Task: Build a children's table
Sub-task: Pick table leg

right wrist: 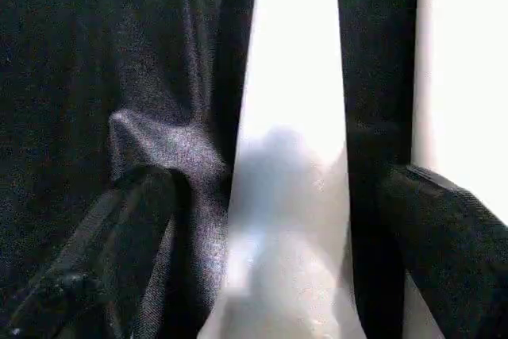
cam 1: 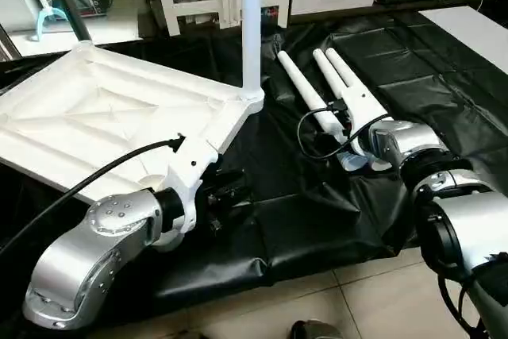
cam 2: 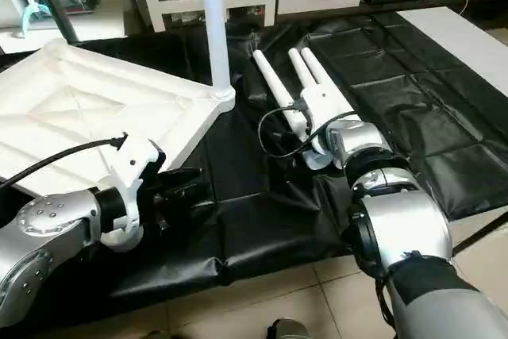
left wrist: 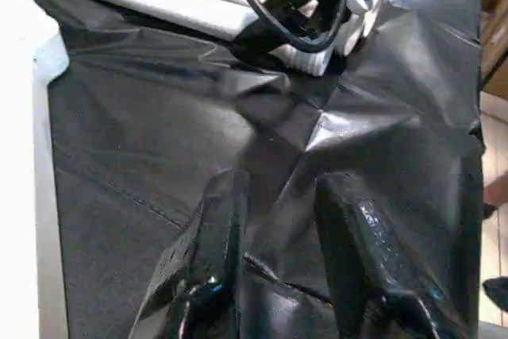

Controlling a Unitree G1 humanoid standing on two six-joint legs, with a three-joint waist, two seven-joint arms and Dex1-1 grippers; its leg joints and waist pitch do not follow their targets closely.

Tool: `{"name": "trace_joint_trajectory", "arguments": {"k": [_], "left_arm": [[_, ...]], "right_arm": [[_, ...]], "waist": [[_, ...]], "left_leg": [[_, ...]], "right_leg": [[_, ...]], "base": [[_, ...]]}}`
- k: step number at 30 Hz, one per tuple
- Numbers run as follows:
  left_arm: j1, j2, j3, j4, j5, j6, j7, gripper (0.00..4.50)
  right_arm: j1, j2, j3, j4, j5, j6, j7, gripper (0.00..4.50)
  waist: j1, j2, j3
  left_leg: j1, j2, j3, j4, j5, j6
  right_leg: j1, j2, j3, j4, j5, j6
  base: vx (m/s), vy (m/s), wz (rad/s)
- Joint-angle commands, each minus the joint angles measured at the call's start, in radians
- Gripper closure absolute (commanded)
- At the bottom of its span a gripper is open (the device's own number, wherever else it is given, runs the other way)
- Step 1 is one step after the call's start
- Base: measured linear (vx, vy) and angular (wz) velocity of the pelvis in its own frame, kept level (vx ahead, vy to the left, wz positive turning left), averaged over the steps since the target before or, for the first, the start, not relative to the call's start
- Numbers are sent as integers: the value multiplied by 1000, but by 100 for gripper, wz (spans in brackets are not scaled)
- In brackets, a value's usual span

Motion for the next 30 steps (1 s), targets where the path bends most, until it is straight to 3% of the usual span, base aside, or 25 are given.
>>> {"name": "trace_joint_trajectory", "arguments": {"k": [1,2,3,5,7,11,21,23,27,28,29,30], "left_arm": [[1,3,11,-25,-8,11,8,294],[1,3,11,-26,-8,11,8,294],[1,2,10,-24,-7,11,9,294],[-1,2,9,-23,-7,11,10,294],[-5,0,6,-19,-5,11,14,294],[-5,-1,7,-19,-4,9,19,294],[-7,-2,-1,-6,3,-2,22,294],[-10,-5,-1,-1,6,-8,25,294],[-25,-33,14,19,14,-36,55,294],[-42,-67,36,37,20,-61,88,294],[-42,-67,36,37,20,-61,88,294],[-62,-109,62,59,21,-85,126,294]], "right_arm": [[-6,-10,-4,24,-12,21,17,35],[-7,-10,-4,26,-13,25,24,50],[-8,-11,1,27,-17,32,36,57],[-9,-11,8,30,-22,44,57,66],[-9,-12,17,34,-31,63,88,98],[-7,-14,18,36,-42,76,106,114],[-1,-27,-1,38,-38,103,109,204],[0,-31,-19,37,-27,100,92,228],[-7,-36,-107,29,33,65,-12,254],[-12,-36,-173,15,85,11,-67,256],[-12,-36,-173,15,85,11,-67,256],[-9,-29,-216,-3,126,-46,-66,256]], "waist": [[1,-4,-59],[1,-4,-59],[-1,-11,-63],[1,-7,-61],[0,-14,-62],[2,-13,-60],[3,-21,-68],[4,-22,-70],[5,-26,-80],[4,-29,-88],[6,-26,-88],[6,-24,-94]], "left_leg": [[9,-11,18,-67,-211,47],[8,-10,18,-67,-213,47],[8,-10,19,-66,-210,49],[8,-10,18,-66,-206,51],[6,-9,18,-66,-199,54],[9,-8,18,-67,-212,46],[10,-7,17,-65,-225,30],[9,-7,17,-64,-216,33],[11,-7,19,-60,-185,32],[10,-7,20,-56,-179,33],[11,-7,20,-56,-180,32],[9,-8,19,-51,-169,34]], "right_leg": [[64,-14,21,-57,-238,-251],[64,-15,21,-57,-241,-250],[65,-14,21,-58,-240,-249],[64,-15,21,-57,-243,-249],[65,-15,22,-56,-238,-252],[62,-16,22,-58,-264,-246],[64,-17,22,-56,-259,-245],[65,-17,23,-55,-256,-246],[67,-17,23,-49,-222,-252],[70,-17,22,-47,-210,-252],[69,-18,22,-46,-208,-251],[71,-16,21,-41,-189,-252]], "base": [[0,0,0],[0,0,0],[0,0,0],[0,0,0],[0,0,0],[0,0,0],[0,0,0],[0,0,0],[0,0,0],[0,0,0],[0,0,0],[0,0,0]]}}
